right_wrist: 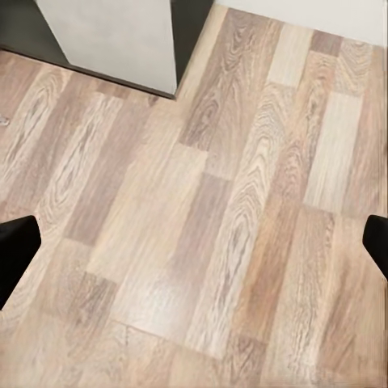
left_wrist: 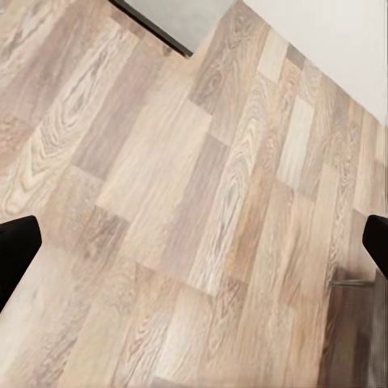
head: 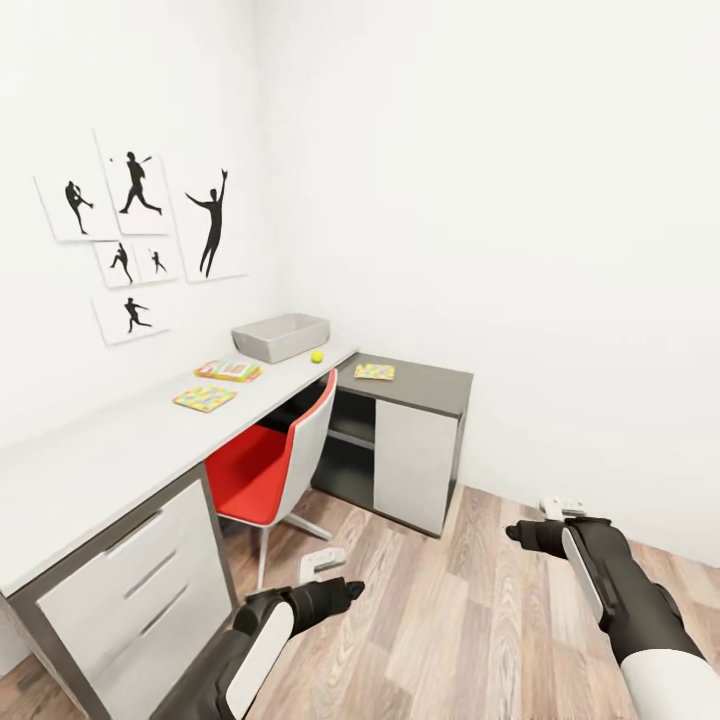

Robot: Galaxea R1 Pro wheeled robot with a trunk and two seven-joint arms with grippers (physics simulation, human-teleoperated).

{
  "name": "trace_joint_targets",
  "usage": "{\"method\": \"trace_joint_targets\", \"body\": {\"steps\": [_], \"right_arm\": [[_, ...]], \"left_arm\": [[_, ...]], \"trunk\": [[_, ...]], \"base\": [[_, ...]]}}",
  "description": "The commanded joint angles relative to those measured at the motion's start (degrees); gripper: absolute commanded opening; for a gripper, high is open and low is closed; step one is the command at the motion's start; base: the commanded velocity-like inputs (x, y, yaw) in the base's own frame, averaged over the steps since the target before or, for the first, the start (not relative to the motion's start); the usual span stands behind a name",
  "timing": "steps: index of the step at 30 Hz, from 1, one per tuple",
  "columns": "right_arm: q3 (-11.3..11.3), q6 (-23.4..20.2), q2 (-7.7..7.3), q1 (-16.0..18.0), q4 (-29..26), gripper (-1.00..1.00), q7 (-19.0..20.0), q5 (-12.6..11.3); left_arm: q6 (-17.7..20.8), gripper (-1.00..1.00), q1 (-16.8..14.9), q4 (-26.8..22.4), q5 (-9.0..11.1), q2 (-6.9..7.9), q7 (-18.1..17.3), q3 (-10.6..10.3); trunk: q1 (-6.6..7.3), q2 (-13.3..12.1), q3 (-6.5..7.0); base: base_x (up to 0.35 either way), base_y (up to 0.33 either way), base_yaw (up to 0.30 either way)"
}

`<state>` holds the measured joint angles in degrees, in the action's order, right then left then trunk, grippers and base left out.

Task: Put all the toys in the child's room - the three board games (two on the bed and one on the table), the two jigsaw puzzles on the table, and the tennis ball on the table - inside the toy box on the table in the child's room.

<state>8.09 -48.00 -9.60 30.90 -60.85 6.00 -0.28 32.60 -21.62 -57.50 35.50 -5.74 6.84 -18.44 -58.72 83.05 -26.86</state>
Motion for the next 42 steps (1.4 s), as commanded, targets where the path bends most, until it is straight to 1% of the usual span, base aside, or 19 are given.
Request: {"method": "trace_joint_targets", "body": {"steps": [1, 13, 18, 22, 26, 34, 38, 42], "right_arm": [[0.08, -0.26, 0.01, 0.04, -0.05, 1.0, 0.24, 0.02], [0.08, -0.32, -0.06, 0.04, -0.13, 1.0, 0.3, -0.17], [0.11, -0.19, -0.12, -0.01, -0.19, 1.0, 0.36, -0.41], [0.22, 1.71, -0.3, -0.04, -0.22, 1.0, 0.45, -0.48], [0.25, 2.96, -0.13, -0.12, -0.34, 1.0, 0.28, -0.47], [0.46, 2.8, -0.1, -0.14, -0.98, 1.0, 0.24, -0.52], [0.57, 2.69, -0.08, -0.14, -1.16, 1.0, 0.24, -0.58], [0.62, 2.66, -0.08, -0.14, -1.19, 1.0, 0.24, -0.59]], "left_arm": [[0.18, 1.0, -0.03, -0.12, 0.62, 0.02, 0.48, -0.07], [0.61, 1.0, 0.0, -0.31, 0.64, 0.25, -0.52, 0.07], [0.58, 1.0, 0.0, -0.32, 0.44, 0.2, -0.51, -0.09], [0.54, 1.0, 0.0, -0.33, 0.21, 0.2, -0.41, -0.17], [0.61, 1.0, -0.06, -0.28, 0.11, 0.18, -0.34, -0.19], [1.02, 1.0, -0.39, -0.46, -0.06, -0.24, 0.01, -0.43], [1.05, 1.0, -0.56, -0.56, -0.08, -0.31, 0.22, -0.52], [0.84, 1.0, -0.6, -0.23, 0.17, -0.04, -0.12, -0.48]], "trunk": [[-0.01, 0.03, -0.07], [-0.01, 0.03, -0.07], [-0.01, 0.03, -0.07], [-0.01, 0.03, -0.07], [-0.01, 0.03, -0.07], [-0.01, 0.03, -0.07], [-0.01, 0.03, -0.07], [-0.01, 0.03, -0.07]], "base": [[0.074, 0.0, -0.281], [0.048, 0.0, -0.268], [0.321, -0.006, -0.247], [0.341, -0.072, -0.043], [0.342, -0.087, -0.014], [0.343, -0.03, -0.024], [0.344, -0.003, -0.209], [0.345, -0.001, -0.273]]}}
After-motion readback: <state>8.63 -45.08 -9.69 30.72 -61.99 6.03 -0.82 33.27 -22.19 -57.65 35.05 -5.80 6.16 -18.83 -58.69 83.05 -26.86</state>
